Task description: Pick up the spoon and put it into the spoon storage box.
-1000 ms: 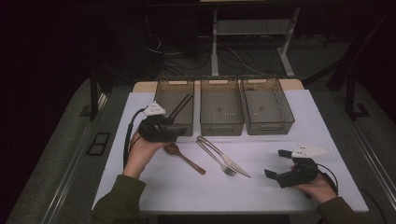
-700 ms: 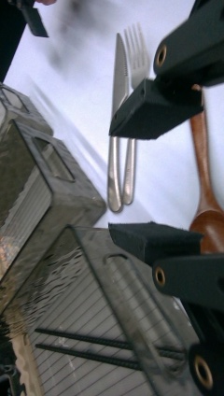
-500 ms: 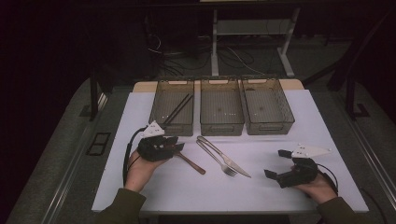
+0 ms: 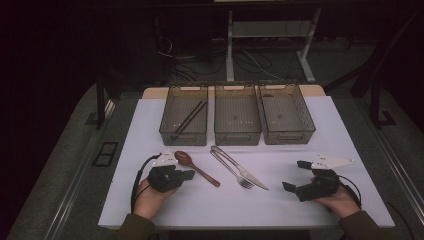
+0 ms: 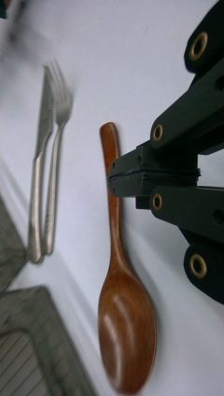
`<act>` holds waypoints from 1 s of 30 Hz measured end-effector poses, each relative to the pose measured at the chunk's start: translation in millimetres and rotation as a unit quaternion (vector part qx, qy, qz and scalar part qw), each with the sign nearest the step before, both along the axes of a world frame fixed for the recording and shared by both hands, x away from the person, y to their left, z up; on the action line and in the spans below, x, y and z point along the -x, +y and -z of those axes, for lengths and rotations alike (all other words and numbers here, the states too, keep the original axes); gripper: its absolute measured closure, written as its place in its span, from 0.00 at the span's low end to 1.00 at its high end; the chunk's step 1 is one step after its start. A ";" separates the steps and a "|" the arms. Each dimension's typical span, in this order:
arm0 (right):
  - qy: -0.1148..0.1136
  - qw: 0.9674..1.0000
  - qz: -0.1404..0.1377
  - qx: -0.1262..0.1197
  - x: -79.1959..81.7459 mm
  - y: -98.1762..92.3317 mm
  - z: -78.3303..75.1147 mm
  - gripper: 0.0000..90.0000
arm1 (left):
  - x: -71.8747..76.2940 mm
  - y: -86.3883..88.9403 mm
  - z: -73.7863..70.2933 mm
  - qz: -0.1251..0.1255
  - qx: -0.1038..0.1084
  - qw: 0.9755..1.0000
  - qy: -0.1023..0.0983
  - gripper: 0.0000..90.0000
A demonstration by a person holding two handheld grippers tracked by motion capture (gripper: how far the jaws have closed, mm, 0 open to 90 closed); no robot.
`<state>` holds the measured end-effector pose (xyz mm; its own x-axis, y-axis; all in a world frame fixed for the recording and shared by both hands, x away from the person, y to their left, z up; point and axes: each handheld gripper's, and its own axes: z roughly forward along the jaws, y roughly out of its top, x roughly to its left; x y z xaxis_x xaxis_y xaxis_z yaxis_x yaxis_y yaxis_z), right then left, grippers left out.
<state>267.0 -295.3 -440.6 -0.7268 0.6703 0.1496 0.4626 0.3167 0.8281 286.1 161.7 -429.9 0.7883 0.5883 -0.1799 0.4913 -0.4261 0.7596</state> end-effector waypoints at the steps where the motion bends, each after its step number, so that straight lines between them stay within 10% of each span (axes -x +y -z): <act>1: -0.001 1.000 -0.001 0.001 -0.1 0.0 0.1 0.00 | -0.8 -1.1 1.6 0.003 -0.002 1.000 0.000 0.98; 30: 0.002 1.000 0.001 0.003 -0.7 0.3 0.8 0.00 | -14.1 -48.7 21.7 0.058 -0.042 0.997 0.003 0.98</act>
<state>267.8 -295.0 -441.4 -0.7250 0.6725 0.1488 0.4663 0.3203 0.8246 300.2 113.0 -451.5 0.8510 0.5066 -0.1385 0.4395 -0.5427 0.7158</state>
